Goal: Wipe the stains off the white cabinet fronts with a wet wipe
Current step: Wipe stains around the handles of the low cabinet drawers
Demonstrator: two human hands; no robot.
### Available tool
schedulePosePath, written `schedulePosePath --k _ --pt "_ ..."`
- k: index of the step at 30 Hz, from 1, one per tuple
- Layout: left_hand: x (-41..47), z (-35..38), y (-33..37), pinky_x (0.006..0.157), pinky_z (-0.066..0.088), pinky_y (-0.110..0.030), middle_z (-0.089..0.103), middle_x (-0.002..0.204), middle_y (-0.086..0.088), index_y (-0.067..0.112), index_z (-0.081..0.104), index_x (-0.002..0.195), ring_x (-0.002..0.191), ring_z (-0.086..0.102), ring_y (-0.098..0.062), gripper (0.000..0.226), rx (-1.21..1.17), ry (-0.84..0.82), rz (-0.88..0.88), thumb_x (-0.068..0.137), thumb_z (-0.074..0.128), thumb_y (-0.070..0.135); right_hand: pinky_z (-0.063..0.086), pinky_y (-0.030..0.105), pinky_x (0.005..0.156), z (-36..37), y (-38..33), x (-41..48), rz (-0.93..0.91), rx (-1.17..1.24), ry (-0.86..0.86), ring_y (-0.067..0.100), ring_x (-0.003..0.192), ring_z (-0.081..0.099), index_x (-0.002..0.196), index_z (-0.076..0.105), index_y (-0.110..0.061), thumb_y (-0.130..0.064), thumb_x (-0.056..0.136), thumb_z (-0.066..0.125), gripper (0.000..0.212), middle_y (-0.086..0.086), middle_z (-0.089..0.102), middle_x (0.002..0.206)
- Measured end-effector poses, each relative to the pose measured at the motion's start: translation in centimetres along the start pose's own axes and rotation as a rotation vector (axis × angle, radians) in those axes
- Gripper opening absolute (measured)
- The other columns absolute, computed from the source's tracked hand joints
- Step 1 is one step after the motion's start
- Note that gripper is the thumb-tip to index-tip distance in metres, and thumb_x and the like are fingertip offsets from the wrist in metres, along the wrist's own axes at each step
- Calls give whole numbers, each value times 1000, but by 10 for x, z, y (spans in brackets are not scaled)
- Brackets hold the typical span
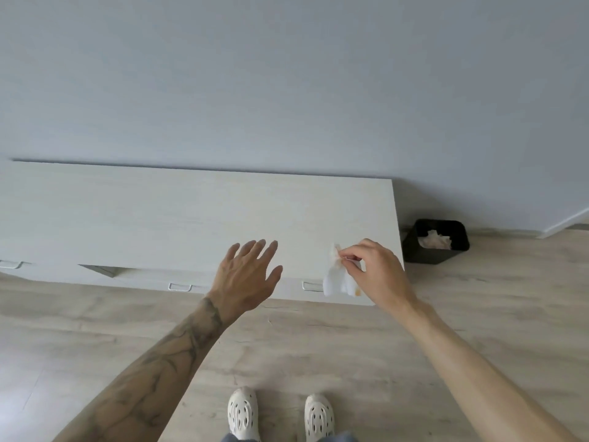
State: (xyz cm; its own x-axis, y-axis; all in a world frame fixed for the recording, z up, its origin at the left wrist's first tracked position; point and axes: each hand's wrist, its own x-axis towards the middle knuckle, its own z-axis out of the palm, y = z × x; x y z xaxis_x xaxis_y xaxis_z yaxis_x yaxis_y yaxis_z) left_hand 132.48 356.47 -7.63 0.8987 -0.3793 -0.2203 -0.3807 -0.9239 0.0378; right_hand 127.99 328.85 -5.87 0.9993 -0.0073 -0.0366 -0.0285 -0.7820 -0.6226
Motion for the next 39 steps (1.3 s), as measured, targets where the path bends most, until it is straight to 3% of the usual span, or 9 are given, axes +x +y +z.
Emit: schedulePosePath --k 5,8,11,14,18,25,32,36,39 --pt "60 114 -32 130 19 -44 35 170 -2 23 30 168 157 34 -22 63 47 33 85 112 37 51 44 28 70 87 65 22 30 13 133 11 80 58 91 76 -20 -20 97 73 7 -10 61 83" --pt "92 183 -44 129 26 -47 42 167 -8 19 41 164 153 42 -26 58 43 99 139 114 35 47 46 28 70 145 106 31 35 21 169 9 81 58 90 75 -22 -25 97 69 9 -12 60 83" --pt "120 251 -47 125 36 -50 51 160 -13 13 53 157 147 51 -31 63 31 225 191 110 27 47 53 36 70 202 150 39 22 3 220 12 82 60 90 76 -22 -22 96 70 8 -12 61 84" --pt "148 312 -48 123 38 -51 51 160 -15 12 55 155 147 52 -32 57 3 384 241 112 36 43 54 45 71 255 192 46 -9 -14 301 18 82 61 90 76 -17 -13 94 74 5 -7 62 85" --pt "176 368 -50 125 36 -50 48 163 -16 12 54 156 150 48 -32 54 -19 565 267 114 39 42 54 41 74 307 241 49 -123 -18 431 19 85 64 95 77 -14 -21 95 67 12 -5 64 88" --pt "192 422 -54 114 40 -51 53 158 -17 10 56 151 144 52 -34 50 30 877 259 117 34 40 46 19 83 372 289 40 -259 -32 619 12 88 63 98 78 -12 -13 94 67 11 -1 67 92" --pt "189 457 -56 115 32 -55 50 157 -16 9 48 156 141 48 -40 52 68 1022 243 116 34 40 52 46 86 414 310 37 -369 -147 749 19 93 59 114 81 -14 -19 99 69 19 4 66 102" --pt "200 470 -61 115 30 -55 52 152 -16 11 48 156 138 48 -40 47 57 1154 227 115 37 33 50 49 88 421 323 39 -464 -228 846 24 100 59 116 82 -17 -23 100 76 17 -2 73 112" --pt "213 477 -61 111 30 -54 56 145 -16 12 50 153 132 49 -39 45 57 1253 227 114 42 31 51 50 83 425 329 45 -506 -216 923 26 96 58 111 83 -16 -22 98 79 15 -6 75 107"
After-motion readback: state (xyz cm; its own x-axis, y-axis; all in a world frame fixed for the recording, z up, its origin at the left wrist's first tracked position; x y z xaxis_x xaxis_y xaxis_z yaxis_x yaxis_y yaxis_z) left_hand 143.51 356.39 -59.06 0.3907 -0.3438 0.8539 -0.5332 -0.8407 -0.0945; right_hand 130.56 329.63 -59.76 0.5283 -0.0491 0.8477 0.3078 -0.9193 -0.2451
